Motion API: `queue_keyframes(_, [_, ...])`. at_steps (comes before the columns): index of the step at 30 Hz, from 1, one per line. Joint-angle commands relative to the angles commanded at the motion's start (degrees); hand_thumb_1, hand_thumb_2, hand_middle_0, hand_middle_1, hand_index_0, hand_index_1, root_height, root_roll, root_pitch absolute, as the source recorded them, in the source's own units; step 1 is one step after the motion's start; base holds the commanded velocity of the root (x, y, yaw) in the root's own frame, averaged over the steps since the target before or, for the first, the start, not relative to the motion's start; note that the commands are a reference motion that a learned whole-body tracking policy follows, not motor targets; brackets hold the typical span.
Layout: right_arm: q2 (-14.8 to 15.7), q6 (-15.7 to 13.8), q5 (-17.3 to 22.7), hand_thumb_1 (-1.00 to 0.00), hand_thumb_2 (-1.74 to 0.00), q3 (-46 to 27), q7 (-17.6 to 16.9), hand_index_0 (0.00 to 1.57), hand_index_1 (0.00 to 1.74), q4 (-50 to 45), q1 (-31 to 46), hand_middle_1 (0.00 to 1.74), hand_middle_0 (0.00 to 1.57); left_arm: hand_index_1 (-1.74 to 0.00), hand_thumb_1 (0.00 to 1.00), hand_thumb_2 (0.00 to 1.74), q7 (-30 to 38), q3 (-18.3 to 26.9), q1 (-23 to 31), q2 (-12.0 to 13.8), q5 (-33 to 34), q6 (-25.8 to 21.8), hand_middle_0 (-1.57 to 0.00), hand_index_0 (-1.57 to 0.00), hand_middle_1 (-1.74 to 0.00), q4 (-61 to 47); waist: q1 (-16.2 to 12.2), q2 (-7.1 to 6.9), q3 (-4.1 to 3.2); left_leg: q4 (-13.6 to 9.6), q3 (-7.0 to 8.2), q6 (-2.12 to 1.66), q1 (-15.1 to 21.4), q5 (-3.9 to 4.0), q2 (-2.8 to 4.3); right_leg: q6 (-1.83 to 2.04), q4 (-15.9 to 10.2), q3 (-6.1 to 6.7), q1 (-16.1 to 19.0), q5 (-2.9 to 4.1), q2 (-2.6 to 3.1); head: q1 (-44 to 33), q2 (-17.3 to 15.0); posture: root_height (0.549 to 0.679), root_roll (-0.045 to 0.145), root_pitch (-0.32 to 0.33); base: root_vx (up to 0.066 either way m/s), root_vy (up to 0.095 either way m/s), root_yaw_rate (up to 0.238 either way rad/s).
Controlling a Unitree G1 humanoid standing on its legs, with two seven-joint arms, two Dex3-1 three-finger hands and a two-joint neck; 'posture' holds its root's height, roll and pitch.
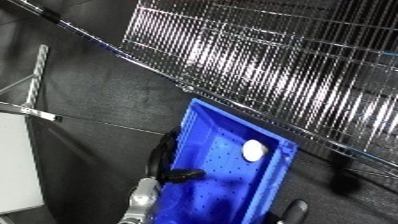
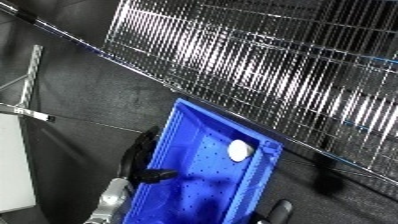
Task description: Pick up the object and place it into the box
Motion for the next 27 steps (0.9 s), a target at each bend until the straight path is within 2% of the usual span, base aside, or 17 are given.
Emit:
queue_keyframes(5, [0.2, 0.18, 0.1, 0.0, 0.0, 0.08, -0.57, 0.0, 0.0, -0.6, -0.36, 0.0, 0.0, 0.0, 0.0, 0.0, -4.78, -0.85, 0.02, -0.5, -2.16, 9.32, 0.0, 0.0, 0.0, 3.25, -0.53, 0.14, 0.0, -0.57, 0.25, 0.08, 0.35, 0.17, 0.03, 0.29, -0.86, 0.14, 0.22, 0.46, -0.03, 2.18, 0.86, 0.641, 0.024, 0.046, -0.014, -0.002, -0.042])
queue_keyframes(10, [-0.18, 0.33, -0.99, 0.0, 0.0, -0.38, -0.67, 0.0, 0.0, -1.24, -0.79, 0.0, 0.0, 0.0, 0.0, 0.0, -10.9, -1.65, 0.09, -1.2, -2.22, 13.88, 0.0, 0.0, 0.0, 4.38, -1.72, 0.66, 0.0, -0.48, 1.07, 0.18, 0.64, 0.06, 0.43, 0.63, -1.75, 0.53, 0.23, 1.12, -0.24, 6.79, 1.68, 0.642, 0.022, 0.047, -0.039, 0.015, -0.151])
queue_keyframes(16, [-0.65, 1.71, -2.69, 0.0, 0.0, -0.84, -2.27, 0.0, 0.0, -2.04, -2.53, 0.0, 0.0, 0.0, 0.0, 0.0, -21.06, -4.94, -0.08, -2.83, 3.35, 22.13, 0.0, 0.0, 0.0, 4.32, -3.02, 2.08, 0.0, -0.19, 2.22, 0.08, 0.79, 0.05, 0.85, 1.1, -2.62, 1.25, -0.22, 2.17, -0.44, 14.95, 3.1, 0.643, 0.024, 0.047, -0.04, 0.018, -0.173])
queue_keyframes(21, [-0.71, 2.47, -4.17, 0.0, 0.0, -0.59, -3.41, 0.0, 0.0, -2.02, -4.06, 0.0, 0.0, 0.0, 0.0, 0.0, -24.16, -5.71, -0.89, -3.47, 2.66, 24.05, 0.0, 0.0, 0.0, 4.48, -4.33, 3.44, 0.0, 1.28, 3.51, 0.05, 0.48, -0.48, 1.43, 1.28, -2.35, 2.28, -1.13, 2.87, -0.48, 23.61, 3.75, 0.642, 0.025, 0.044, -0.034, 0.024, -0.206])
queue_keyframes(24, [-0.72, 2.78, -4.8, 0.0, 0.0, -0.38, -3.04, 0.0, 0.0, -1.98, -4.66, 0.0, 0.0, 0.0, 0.0, 0.0, -23.57, -5.82, -1.32, -3.66, 1.95, 23.61, 0.0, 0.0, 0.0, 3.9, -5.06, 3.97, -0.08, 2.04, 4.15, 0.01, 0.26, -0.7, 1.76, 1.36, -2.42, 3.0, -1.68, 3.46, -0.19, 31.93, 3.1, 0.642, 0.025, 0.044, -0.027, 0.006, -0.174])
queue_keyframes(27, [-0.72, 3.02, -5.23, 0.0, 0.0, -0.3, -2.78, 0.0, 0.0, -1.86, -5.2, 0.0, 0.0, 0.0, 0.0, 0.0, -23.27, -6.36, -1.4, -4.0, 1.48, 22.54, 0.0, 0.0, 0.0, 3.02, -5.58, 4.45, -0.34, 1.97, 4.59, -0.11, 0.19, -0.47, 2.07, 1.38, -2.76, 3.48, -1.99, 4.03, 0.14, 41.76, 2.04, 0.642, 0.025, 0.046, -0.029, -0.002, -0.146])
